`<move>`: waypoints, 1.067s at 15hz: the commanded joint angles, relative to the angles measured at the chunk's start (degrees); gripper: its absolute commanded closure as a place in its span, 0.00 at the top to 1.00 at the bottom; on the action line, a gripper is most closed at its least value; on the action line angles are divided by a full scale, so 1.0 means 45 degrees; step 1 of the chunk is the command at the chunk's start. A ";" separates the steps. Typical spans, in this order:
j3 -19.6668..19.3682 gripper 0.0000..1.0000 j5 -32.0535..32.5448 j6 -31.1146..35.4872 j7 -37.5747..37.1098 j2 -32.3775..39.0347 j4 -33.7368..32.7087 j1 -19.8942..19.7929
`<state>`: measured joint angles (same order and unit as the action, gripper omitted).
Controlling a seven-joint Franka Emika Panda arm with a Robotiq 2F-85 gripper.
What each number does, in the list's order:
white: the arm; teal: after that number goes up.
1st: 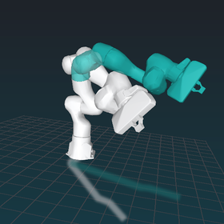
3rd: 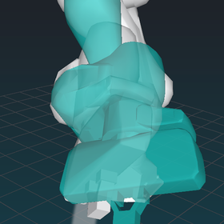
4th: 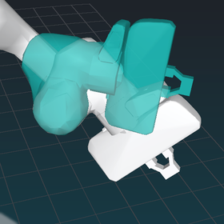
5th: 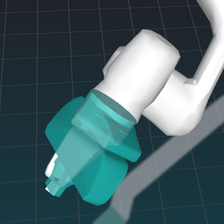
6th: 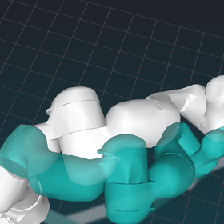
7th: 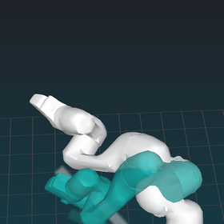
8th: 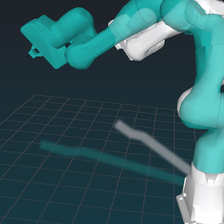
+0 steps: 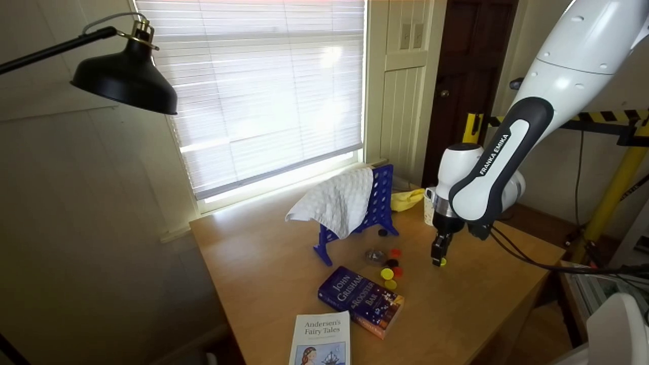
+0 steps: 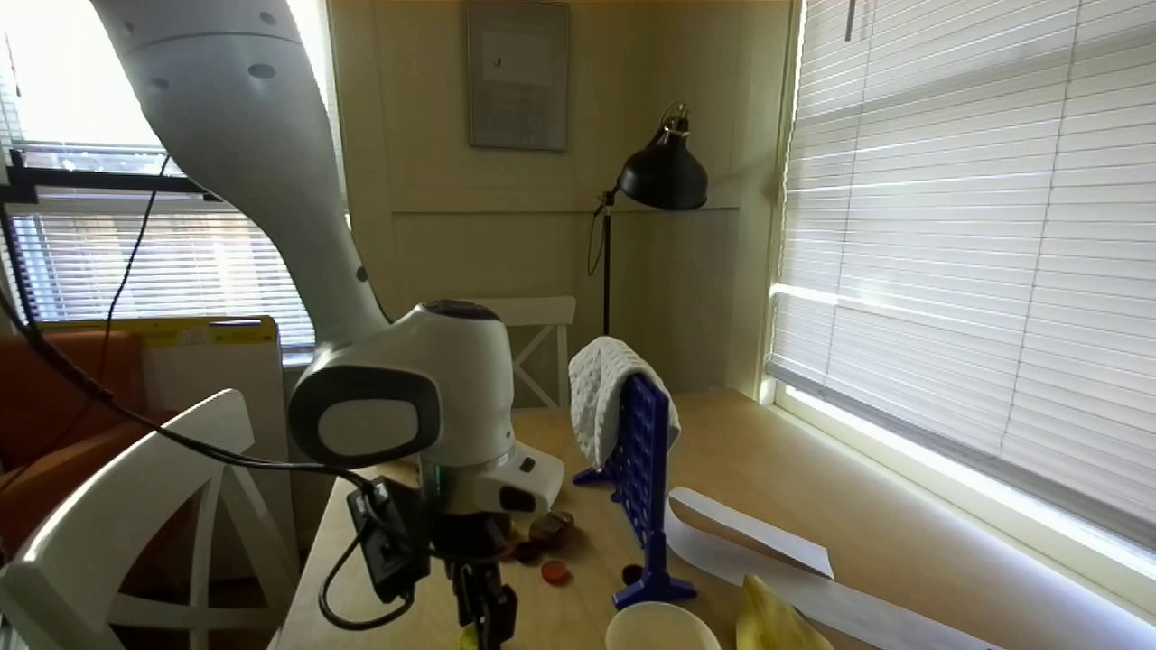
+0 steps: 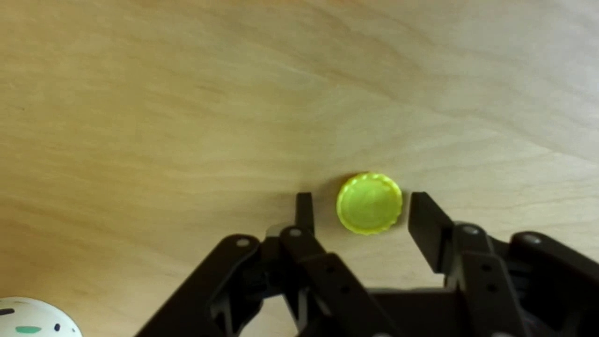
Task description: Put one yellow ring inside the last line of the blue object
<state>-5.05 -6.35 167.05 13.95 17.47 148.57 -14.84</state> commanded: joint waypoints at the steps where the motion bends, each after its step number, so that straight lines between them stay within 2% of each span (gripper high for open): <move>1: 0.0230 0.28 0.0121 0.0400 0.0250 0.0275 -0.0032 -0.0354; 3: 0.0332 0.14 0.0115 0.0608 0.0426 0.0132 0.0058 -0.0502; 5: 0.0606 0.11 -0.0076 0.0195 0.0566 -0.0800 0.0417 -0.0677; 6: 0.0987 0.11 -0.0421 -0.0174 0.0820 -0.1840 0.0828 -0.0972; 8: 0.2678 0.11 -0.2542 0.0243 0.2086 -0.3214 0.1188 -0.2103; 10: 0.3605 0.11 -0.4628 0.0021 0.3059 -0.4540 0.1114 -0.2472; 12: 0.3569 0.11 -0.6674 -0.0290 0.3986 -0.6037 0.0930 -0.2074; 16: 0.2685 0.11 -0.9836 0.0776 0.5408 -0.7380 0.0454 -0.0943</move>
<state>9.86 -41.17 168.46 33.03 -10.85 150.54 -22.50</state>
